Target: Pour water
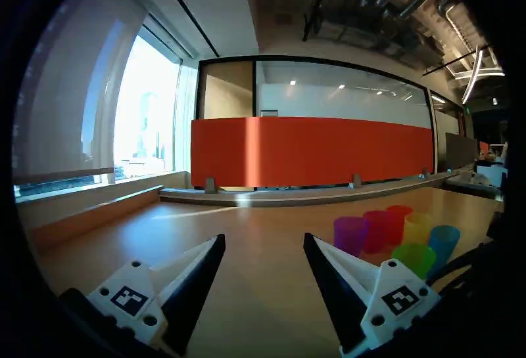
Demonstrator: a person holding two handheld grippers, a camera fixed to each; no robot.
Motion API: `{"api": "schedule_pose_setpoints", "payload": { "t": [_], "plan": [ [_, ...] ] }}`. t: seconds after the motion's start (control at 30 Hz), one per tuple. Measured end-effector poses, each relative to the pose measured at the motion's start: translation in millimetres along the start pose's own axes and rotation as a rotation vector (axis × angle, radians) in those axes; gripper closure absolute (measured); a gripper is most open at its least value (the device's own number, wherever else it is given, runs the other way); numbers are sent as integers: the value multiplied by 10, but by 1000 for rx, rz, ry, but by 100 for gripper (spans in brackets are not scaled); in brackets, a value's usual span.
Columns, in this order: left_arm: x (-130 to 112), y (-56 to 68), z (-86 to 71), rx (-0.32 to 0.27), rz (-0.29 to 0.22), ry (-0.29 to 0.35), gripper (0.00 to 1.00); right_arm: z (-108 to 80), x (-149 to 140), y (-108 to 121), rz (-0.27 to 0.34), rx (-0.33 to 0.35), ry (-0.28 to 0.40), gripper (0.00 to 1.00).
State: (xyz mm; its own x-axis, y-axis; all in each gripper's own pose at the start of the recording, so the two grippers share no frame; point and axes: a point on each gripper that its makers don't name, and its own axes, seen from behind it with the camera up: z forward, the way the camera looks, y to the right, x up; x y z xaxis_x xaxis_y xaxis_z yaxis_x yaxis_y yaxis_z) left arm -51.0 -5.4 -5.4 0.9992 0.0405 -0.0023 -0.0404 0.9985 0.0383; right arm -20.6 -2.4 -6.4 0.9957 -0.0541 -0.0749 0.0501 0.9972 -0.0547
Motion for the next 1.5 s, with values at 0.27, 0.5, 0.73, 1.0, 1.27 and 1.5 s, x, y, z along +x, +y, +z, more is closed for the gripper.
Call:
{"api": "schedule_pose_setpoints", "payload": {
  "t": [0.27,0.5,0.73,1.0,1.27,1.5],
  "plan": [
    [-3,0,2,0,0,0,12,45,-178,27,23,7,-4,0],
    [-3,0,1,0,0,0,12,84,-347,71,43,6,-34,0],
    [-6,3,0,0,0,0,12,125,-442,104,65,1,-54,0],
    [-5,4,2,0,0,0,12,133,-426,110,62,-1,-51,0],
    [-6,0,1,0,0,0,12,106,-415,74,61,5,-47,0],
    [-10,6,0,0,0,0,12,107,-414,63,62,11,-47,0]
  ]
}}
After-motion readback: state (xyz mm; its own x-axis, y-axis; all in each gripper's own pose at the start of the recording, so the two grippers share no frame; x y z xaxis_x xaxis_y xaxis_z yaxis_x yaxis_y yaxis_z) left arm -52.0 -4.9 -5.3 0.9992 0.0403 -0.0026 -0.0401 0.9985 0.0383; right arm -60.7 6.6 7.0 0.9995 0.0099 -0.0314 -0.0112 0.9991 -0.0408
